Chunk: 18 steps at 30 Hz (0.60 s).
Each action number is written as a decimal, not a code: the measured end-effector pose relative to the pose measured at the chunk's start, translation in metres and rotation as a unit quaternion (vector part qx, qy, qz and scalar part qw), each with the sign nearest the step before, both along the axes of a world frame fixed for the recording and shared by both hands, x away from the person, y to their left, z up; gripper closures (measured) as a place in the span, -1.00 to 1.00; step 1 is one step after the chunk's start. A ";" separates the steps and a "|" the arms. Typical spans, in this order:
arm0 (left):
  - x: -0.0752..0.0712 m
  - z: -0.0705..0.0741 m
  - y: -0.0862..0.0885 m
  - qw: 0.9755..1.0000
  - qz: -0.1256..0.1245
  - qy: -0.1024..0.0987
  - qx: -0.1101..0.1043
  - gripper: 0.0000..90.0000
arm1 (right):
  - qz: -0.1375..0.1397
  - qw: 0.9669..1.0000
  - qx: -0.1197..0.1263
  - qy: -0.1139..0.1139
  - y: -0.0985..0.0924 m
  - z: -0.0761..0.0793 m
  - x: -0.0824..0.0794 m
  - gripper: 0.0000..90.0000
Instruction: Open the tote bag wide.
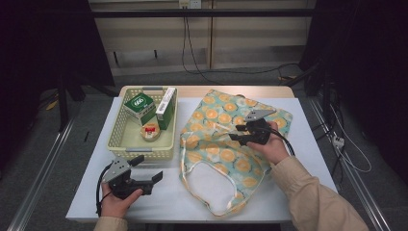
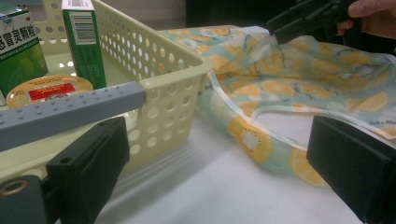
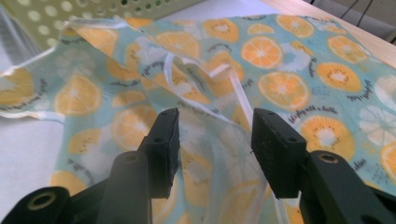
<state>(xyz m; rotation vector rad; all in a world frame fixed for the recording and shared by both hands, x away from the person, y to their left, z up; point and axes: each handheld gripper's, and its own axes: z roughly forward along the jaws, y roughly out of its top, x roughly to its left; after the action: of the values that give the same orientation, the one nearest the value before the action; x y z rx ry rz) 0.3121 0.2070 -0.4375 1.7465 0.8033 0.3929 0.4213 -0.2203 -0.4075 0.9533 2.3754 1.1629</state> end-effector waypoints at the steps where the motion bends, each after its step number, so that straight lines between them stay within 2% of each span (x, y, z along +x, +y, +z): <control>1: 0.000 0.000 0.000 1.000 0.000 0.000 0.000 -0.88 | 0.006 1.000 0.006 -0.001 0.001 0.001 -0.001 0.23; 4: 0.000 0.000 0.000 1.000 -0.001 0.000 0.000 -0.88 | 0.030 0.999 0.011 -0.008 0.008 0.006 -0.007 0.42; 5: 0.000 0.000 -0.001 1.000 -0.001 0.000 -0.001 -0.88 | 0.041 0.999 0.013 -0.009 0.010 0.008 -0.010 0.63; 7: 0.001 0.000 -0.001 1.000 -0.002 0.001 0.001 -0.88 | 0.081 0.996 0.032 0.005 0.017 0.008 -0.014 0.85; 8: 0.000 -0.001 -0.001 1.000 -0.002 0.001 0.000 -0.88 | 0.117 0.992 0.029 0.027 0.024 0.005 -0.019 1.00; 9: 0.001 -0.001 -0.001 1.000 -0.002 0.001 0.001 -0.88 | 0.117 0.992 0.029 0.027 0.024 0.005 -0.019 1.00; 12: 0.001 -0.001 -0.001 1.000 -0.002 0.001 0.002 -0.88 | 0.141 0.988 0.015 0.055 0.035 -0.007 -0.025 0.99; 15: 0.001 -0.001 -0.001 1.000 -0.002 0.001 0.000 -0.88 | 0.139 0.988 0.009 0.071 0.040 -0.023 -0.027 0.94; 16: 0.001 -0.001 -0.001 1.000 -0.002 0.001 0.000 -0.88 | 0.133 0.988 0.002 0.076 0.040 -0.028 -0.027 0.91; 17: 0.001 -0.001 -0.001 1.000 -0.002 0.001 0.000 -0.88 | 0.123 0.989 -0.021 0.075 0.040 -0.036 -0.026 0.75; 18: 0.001 -0.001 -0.001 1.000 -0.002 0.001 0.000 -0.88 | 0.123 0.989 -0.021 0.075 0.040 -0.036 -0.026 0.75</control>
<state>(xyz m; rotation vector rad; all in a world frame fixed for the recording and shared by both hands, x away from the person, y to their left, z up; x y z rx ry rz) 0.3130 0.2063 -0.4382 1.7489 0.8019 0.3891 0.3950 -0.1803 -0.4437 0.7756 2.6888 1.1553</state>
